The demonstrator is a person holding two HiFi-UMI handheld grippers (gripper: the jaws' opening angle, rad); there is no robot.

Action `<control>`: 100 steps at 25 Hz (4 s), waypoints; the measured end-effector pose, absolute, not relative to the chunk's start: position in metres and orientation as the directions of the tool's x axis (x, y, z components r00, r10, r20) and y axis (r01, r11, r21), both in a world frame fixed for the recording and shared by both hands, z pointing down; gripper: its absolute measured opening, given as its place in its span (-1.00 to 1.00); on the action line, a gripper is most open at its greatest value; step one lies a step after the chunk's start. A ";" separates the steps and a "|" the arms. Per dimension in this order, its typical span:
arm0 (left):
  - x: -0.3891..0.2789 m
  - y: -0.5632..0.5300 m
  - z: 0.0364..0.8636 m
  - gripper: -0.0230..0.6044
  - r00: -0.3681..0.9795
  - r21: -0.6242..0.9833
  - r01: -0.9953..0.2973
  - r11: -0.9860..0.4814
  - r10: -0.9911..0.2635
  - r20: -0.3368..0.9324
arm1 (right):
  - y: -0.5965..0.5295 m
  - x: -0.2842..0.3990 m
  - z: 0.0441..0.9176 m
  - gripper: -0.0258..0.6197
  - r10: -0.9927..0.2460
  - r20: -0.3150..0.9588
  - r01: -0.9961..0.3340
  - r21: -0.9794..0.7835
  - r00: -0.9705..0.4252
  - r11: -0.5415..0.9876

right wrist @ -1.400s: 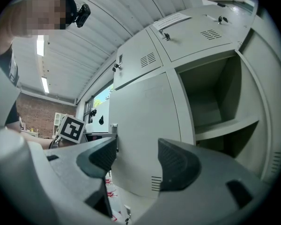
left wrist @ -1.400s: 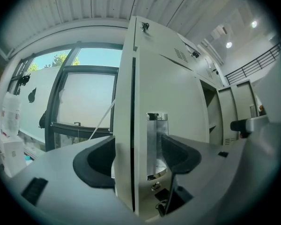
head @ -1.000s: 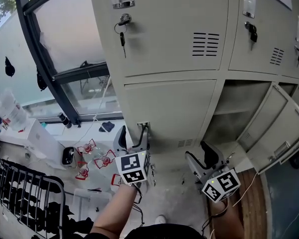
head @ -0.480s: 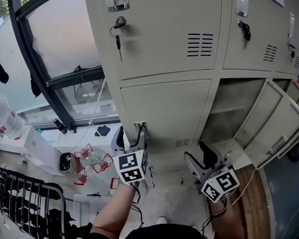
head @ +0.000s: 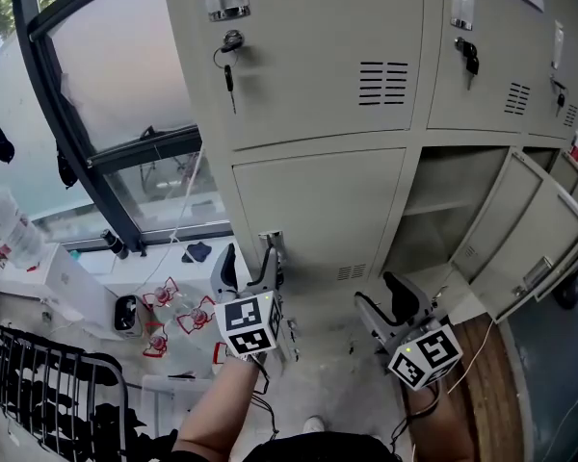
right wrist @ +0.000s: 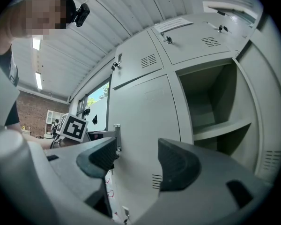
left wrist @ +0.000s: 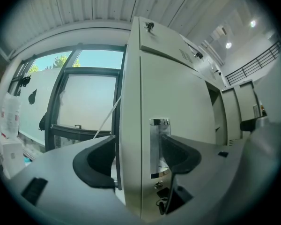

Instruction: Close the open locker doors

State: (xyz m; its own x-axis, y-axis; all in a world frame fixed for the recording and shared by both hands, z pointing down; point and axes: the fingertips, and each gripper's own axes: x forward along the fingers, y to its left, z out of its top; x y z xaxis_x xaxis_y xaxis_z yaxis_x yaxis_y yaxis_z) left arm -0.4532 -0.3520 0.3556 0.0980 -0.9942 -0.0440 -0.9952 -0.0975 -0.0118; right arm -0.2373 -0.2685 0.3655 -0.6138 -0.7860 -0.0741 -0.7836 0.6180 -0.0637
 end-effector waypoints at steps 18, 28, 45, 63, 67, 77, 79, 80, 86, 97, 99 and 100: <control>-0.353 -0.305 0.348 -0.33 0.417 -0.108 -0.906 -0.409 -0.907 -0.059 | -0.258 -0.206 0.369 -0.10 -0.821 -0.091 -0.816 -0.091 -0.564 0.571; -0.250 -0.297 0.358 -0.49 0.631 -0.070 -0.775 -0.628 -0.775 -0.033 | -0.238 -0.127 0.372 -0.10 -0.907 -0.083 -0.901 -0.109 -0.412 0.419; -0.069 -0.231 0.374 -0.39 0.888 -0.064 -0.458 -0.887 -0.460 0.023 | -0.155 0.050 0.374 -0.10 -0.995 -0.076 -0.988 -0.140 -0.058 0.068; 0.038 -0.196 0.388 -0.29 0.836 -0.045 -0.545 -0.837 -0.547 0.051 | -0.177 0.188 0.378 -0.07 -0.975 -0.086 -0.960 -0.175 -0.206 0.218; 0.042 -0.199 0.388 -0.30 0.798 -0.051 -0.598 -0.800 -0.600 0.054 | -0.193 0.195 0.382 -0.07 -0.958 -0.091 -0.940 -0.190 -0.271 0.284; 0.057 -0.202 0.394 -0.31 0.707 -0.056 -0.702 -0.710 -0.705 0.063 | -0.220 0.202 0.383 -0.07 -0.895 -0.111 -0.876 -0.187 -0.431 0.445; 0.059 -0.201 0.395 -0.31 0.692 -0.057 -0.717 -0.695 -0.719 0.065 | -0.222 0.203 0.384 -0.07 -0.885 -0.116 -0.864 -0.190 -0.452 0.466; 0.060 -0.201 0.395 -0.31 0.684 -0.057 -0.724 -0.687 -0.727 0.065 | -0.223 0.203 0.385 -0.07 -0.880 -0.117 -0.859 -0.190 -0.461 0.476; 0.060 -0.200 0.394 -0.31 0.647 -0.055 -0.758 -0.650 -0.760 0.058 | -0.227 0.198 0.385 -0.09 -0.849 -0.109 -0.831 -0.172 -0.517 0.529; 0.047 -0.200 0.395 -0.31 0.609 -0.037 -0.791 -0.610 -0.792 0.047 | -0.226 0.186 0.384 -0.50 -0.828 -0.094 -0.816 -0.140 -0.553 0.561; 0.044 -0.200 0.397 -0.32 0.606 -0.035 -0.794 -0.607 -0.794 0.047 | -0.224 0.181 0.384 -0.50 -0.823 -0.090 -0.814 -0.123 -0.560 0.567; 0.044 -0.201 0.397 -0.32 0.604 -0.031 -0.795 -0.606 -0.795 0.046 | -0.224 0.179 0.384 -0.51 -0.821 -0.087 -0.813 -0.115 -0.564 0.571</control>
